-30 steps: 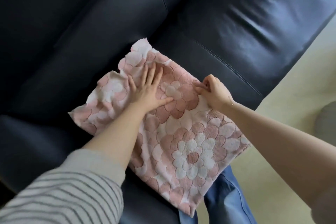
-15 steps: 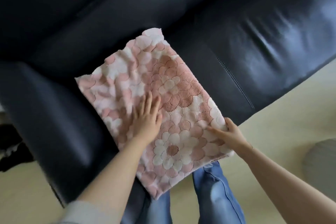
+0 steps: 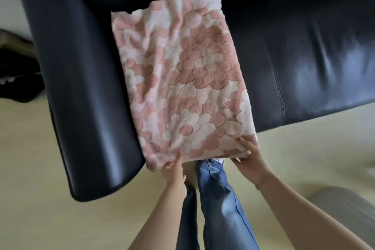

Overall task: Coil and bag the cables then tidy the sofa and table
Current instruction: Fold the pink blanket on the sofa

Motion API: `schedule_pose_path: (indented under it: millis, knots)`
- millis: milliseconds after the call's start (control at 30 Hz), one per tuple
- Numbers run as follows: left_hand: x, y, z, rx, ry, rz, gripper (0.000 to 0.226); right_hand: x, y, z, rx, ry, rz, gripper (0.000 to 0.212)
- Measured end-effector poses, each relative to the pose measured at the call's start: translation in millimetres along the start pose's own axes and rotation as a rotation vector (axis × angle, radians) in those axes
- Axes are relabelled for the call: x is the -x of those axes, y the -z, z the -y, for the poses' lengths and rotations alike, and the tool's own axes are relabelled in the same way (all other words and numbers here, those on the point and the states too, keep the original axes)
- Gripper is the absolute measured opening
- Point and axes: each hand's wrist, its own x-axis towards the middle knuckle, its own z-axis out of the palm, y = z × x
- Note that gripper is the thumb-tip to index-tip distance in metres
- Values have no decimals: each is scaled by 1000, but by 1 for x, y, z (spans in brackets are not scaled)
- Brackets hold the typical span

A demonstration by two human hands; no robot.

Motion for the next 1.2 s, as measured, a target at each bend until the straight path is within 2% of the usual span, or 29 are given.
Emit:
schedule_pose_path:
  millis: [67, 200, 267, 400, 500, 567, 667, 733, 800, 900, 1000, 1033, 1133, 1200]
  knots:
    - [1, -3, -8, 243, 163, 87, 54, 0, -4, -8, -17, 5, -2, 24]
    - [-4, 1, -21, 529, 172, 218, 44, -2, -5, -20, 28, -15, -93, 24]
    - [-4, 15, -15, 586, 168, 225, 41, -2, -6, -26, 47, 20, -126, 38]
    - [15, 39, -3, 645, 145, 276, 19, 13, -5, -36, -1, 80, -232, 64]
    - [31, 53, 0, 684, 124, 330, 20, 30, -5, -45, -25, 113, -319, 49]
    - [46, 60, 3, 672, 123, 311, 14, 47, -2, -53, -49, 133, -384, 36]
    - [83, 69, 6, 610, 210, 150, 2, 76, -3, -61, -124, 148, -449, 35]
    - [107, 72, 4, 610, 268, 46, 5, 95, -7, -62, -166, 178, -477, 33]
    - [128, 73, -7, 666, 265, 30, 9, 112, -16, -53, -156, 229, -475, 33]
    - [156, 67, -42, 713, 181, 153, 10, 128, -45, -19, -72, 320, -427, 42]
    - [178, 52, -90, 782, 70, 245, 8, 129, -87, 29, -28, 374, -343, 12]
    - [179, 41, -110, 777, 34, 255, 8, 121, -101, 49, -25, 384, -314, 12]
    - [169, 12, -168, 739, -36, 186, 23, 88, -140, 102, -8, 370, -199, 15]
    - [155, -10, -209, 736, -70, 177, 22, 50, -163, 137, 21, 312, -170, 17]
